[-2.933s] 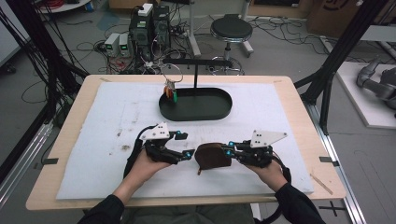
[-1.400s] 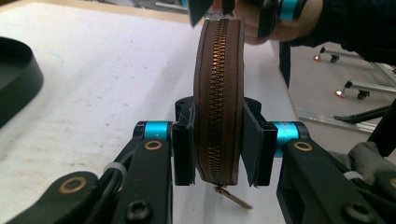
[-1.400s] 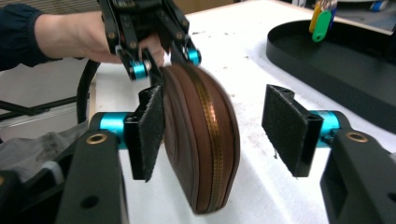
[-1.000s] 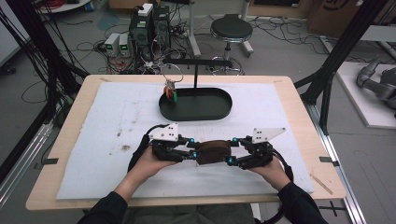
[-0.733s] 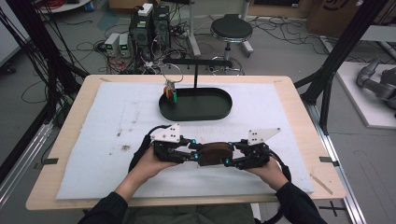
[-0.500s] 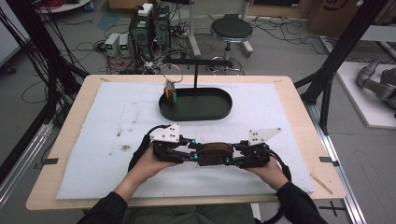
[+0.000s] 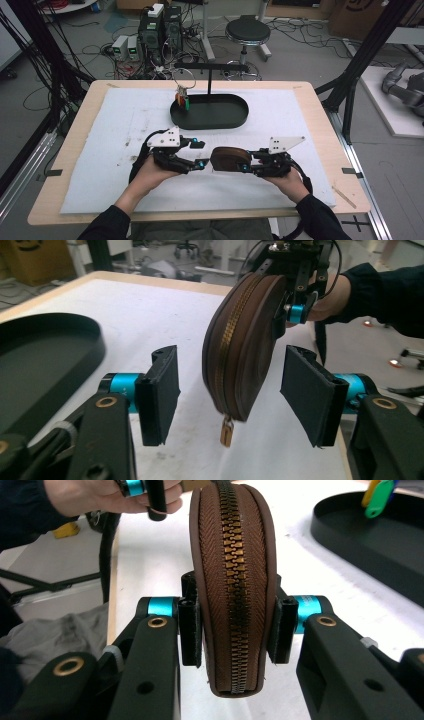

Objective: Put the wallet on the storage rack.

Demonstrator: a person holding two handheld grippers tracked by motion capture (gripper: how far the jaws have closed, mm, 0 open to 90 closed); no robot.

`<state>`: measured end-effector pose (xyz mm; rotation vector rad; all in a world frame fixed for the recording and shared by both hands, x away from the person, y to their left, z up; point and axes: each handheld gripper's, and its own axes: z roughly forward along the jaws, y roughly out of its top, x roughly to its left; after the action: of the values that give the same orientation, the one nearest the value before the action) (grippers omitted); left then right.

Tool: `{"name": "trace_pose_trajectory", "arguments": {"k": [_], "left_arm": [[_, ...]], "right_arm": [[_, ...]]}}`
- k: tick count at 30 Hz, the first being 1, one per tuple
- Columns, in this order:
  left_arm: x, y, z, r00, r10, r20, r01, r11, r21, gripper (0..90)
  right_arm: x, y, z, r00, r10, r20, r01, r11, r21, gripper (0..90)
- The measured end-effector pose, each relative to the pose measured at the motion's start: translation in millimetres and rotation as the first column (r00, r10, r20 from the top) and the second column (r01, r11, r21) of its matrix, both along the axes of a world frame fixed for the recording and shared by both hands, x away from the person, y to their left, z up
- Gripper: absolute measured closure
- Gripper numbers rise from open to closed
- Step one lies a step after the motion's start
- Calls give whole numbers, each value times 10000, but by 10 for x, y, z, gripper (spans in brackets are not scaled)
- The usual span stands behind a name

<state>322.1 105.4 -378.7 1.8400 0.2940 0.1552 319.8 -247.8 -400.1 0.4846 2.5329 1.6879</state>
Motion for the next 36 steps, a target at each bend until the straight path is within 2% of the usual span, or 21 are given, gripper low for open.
{"name": "trace_pose_trajectory", "arguments": {"k": [6, 10, 16, 21, 23, 27, 30, 36], "left_arm": [[-88, 264, 45, 9961, 849, 259, -844, 9962, -212, 353], [-141, 434, 17, 9892, 1455, 164, -1450, 9890, -295, 318], [-246, 689, -57, 9698, 2436, 98, -2428, 9686, -533, 295], [-291, 820, -130, 9577, 2876, 90, -2868, 9566, -513, 279], [-304, 853, -157, 9504, 3111, 75, -3102, 9491, -540, 275], [-321, 878, -168, 9446, 3280, 79, -3269, 9429, -631, 270], [-346, 888, -154, 9411, 3374, 224, -3353, 9398, -663, 268], [-386, 886, -116, 9427, 3321, 315, -3283, 9404, -890, 267]], "right_arm": [[39, -35, 93, 9973, -709, 211, 706, 9974, 139, 666], [77, -48, 190, 9912, -1255, 416, 1239, 9915, 393, 666], [213, -35, 271, 9773, -2035, 594, 2007, 9784, 496, 666], [352, 29, 326, 9635, -2574, 737, 2536, 9657, 564, 666], [404, 70, 342, 9586, -2747, 749, 2711, 9610, 555, 665], [516, 179, 368, 9506, -2995, 817, 2965, 9539, 473, 665], [596, 262, 378, 9457, -3140, 836, 3109, 9492, 478, 666], [762, 441, 367, 9385, -3391, 649, 3360, 9403, 550, 666]]}}
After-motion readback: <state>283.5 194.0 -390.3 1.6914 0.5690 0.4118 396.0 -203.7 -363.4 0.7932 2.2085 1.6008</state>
